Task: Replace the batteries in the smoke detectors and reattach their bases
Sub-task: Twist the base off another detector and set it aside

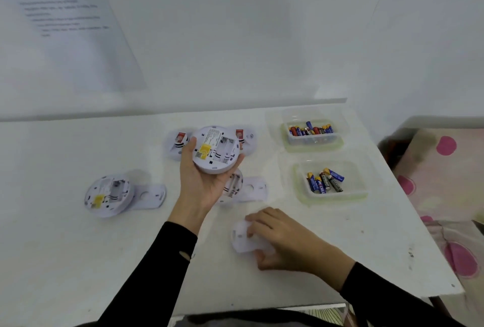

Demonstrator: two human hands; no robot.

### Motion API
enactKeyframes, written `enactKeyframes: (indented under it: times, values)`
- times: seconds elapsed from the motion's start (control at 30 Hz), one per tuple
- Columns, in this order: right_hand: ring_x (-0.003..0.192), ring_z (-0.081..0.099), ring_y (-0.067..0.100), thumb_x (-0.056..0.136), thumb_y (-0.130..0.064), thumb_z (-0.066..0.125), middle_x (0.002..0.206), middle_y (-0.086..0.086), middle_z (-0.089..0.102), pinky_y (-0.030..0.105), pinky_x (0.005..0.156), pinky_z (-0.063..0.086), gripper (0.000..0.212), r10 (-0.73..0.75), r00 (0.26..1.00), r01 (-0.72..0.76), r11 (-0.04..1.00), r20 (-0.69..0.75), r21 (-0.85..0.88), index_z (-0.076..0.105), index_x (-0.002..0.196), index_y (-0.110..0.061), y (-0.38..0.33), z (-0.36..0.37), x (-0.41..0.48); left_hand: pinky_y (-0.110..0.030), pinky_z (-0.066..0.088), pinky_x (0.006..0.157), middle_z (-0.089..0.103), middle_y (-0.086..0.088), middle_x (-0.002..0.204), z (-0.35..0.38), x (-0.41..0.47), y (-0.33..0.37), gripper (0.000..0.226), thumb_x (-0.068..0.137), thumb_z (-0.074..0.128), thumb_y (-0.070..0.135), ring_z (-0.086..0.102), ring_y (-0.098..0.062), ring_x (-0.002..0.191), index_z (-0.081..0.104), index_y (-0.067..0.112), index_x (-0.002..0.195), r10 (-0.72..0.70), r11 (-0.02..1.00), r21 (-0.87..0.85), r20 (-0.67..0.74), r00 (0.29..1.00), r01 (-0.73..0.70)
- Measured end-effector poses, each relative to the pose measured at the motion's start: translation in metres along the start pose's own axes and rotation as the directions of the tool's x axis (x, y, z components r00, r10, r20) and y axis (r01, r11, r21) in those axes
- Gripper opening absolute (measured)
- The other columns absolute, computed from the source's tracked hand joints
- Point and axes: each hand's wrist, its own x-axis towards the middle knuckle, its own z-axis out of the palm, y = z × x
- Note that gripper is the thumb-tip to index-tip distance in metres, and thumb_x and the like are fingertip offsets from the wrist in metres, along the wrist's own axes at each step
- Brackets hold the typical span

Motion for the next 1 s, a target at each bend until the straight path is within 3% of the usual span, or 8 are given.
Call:
enactKeyframes:
  times: [0.1, 0.23, 0.33, 0.43, 0.57, 0.7, 1.0]
  values:
    - [0.104, 0.058, 0.026, 0.069, -0.027, 0.066, 0.114, 0.007, 0.063, 0.034, 0.088, 0.048, 0.033, -0.044, 0.995, 0.051, 0.996, -0.094, 0.069, 0.061, 0.099, -0.013, -0.019, -0.006, 0.044, -0.048, 0.042, 0.108, 0.056, -0.020, 0.142, -0.016, -0.008, 0.037, 0.064, 0.090, 0.056, 0.046, 0.049, -0.039, 0.134, 0.051, 0.010, 0.142, 0.042, 0.997, 0.074, -0.078, 0.996, -0.036]
    - [0.102, 0.057, 0.020, 0.068, -0.026, 0.065, 0.110, 0.002, 0.065, 0.029, 0.090, 0.045, 0.034, -0.031, 0.983, 0.046, 0.996, -0.179, 0.080, 0.062, 0.100, -0.014, -0.034, -0.012, 0.128, -0.039, 0.051, 0.096, 0.066, -0.014, 0.128, -0.032, -0.016, 0.106, 0.047, 0.095, 0.049, 0.044, 0.062, -0.031, 0.119, 0.060, 0.014, 0.129, 0.193, 0.974, 0.148, -0.152, 0.969, -0.171]
    - [0.098, 0.051, 0.019, 0.073, -0.031, 0.067, 0.107, -0.002, 0.061, 0.030, 0.088, 0.043, 0.039, 0.049, 0.991, -0.029, 0.987, -0.125, 0.157, 0.057, 0.108, -0.017, -0.042, -0.014, 0.194, -0.027, 0.057, 0.071, 0.072, -0.005, 0.113, -0.051, -0.019, 0.164, 0.039, 0.100, 0.041, 0.040, 0.071, -0.018, 0.097, 0.061, 0.017, 0.124, 0.309, 0.932, 0.243, -0.143, 0.940, -0.269]
    - [0.101, 0.049, 0.018, 0.075, -0.032, 0.069, 0.111, -0.003, 0.058, 0.031, 0.088, 0.043, 0.044, 0.143, 0.990, -0.135, 0.952, -0.010, 0.276, 0.051, 0.113, -0.020, -0.049, -0.008, 0.259, -0.028, 0.058, 0.083, 0.070, -0.005, 0.121, -0.076, -0.016, 0.218, 0.040, 0.105, 0.037, 0.038, 0.069, -0.017, 0.107, 0.057, 0.014, 0.131, 0.369, 0.881, 0.374, -0.154, 0.917, -0.292]
    - [0.104, 0.050, 0.021, 0.077, -0.032, 0.070, 0.116, 0.000, 0.057, 0.030, 0.090, 0.038, 0.052, 0.295, 0.954, -0.295, 0.909, 0.044, 0.294, 0.046, 0.120, -0.017, -0.051, 0.013, 0.326, -0.027, 0.055, 0.082, 0.070, -0.002, 0.110, -0.110, -0.005, 0.272, 0.026, 0.103, 0.049, 0.033, 0.069, -0.012, 0.096, 0.060, 0.013, 0.117, 0.363, 0.808, 0.569, -0.282, 0.888, -0.150]
    - [0.106, 0.053, 0.023, 0.079, -0.028, 0.069, 0.121, 0.002, 0.058, 0.027, 0.093, 0.032, 0.052, 0.317, 0.941, -0.335, 0.924, 0.121, 0.185, 0.046, 0.123, -0.012, -0.047, 0.043, 0.365, -0.028, 0.058, 0.080, 0.074, -0.007, 0.099, -0.143, 0.012, 0.297, 0.021, 0.100, 0.058, 0.025, 0.071, -0.018, 0.088, 0.067, 0.007, 0.101, 0.298, 0.748, 0.663, -0.325, 0.898, -0.008]
    - [0.115, 0.054, 0.019, 0.080, -0.028, 0.065, 0.126, -0.002, 0.059, 0.031, 0.106, 0.030, 0.051, 0.359, 0.918, -0.380, 0.917, 0.168, 0.117, 0.045, 0.126, -0.015, -0.033, 0.077, 0.393, -0.025, 0.061, 0.073, 0.072, -0.014, 0.104, -0.181, 0.053, 0.300, 0.026, 0.098, 0.061, 0.019, 0.071, -0.021, 0.092, 0.063, -0.002, 0.113, 0.185, 0.703, 0.700, -0.348, 0.919, 0.123]
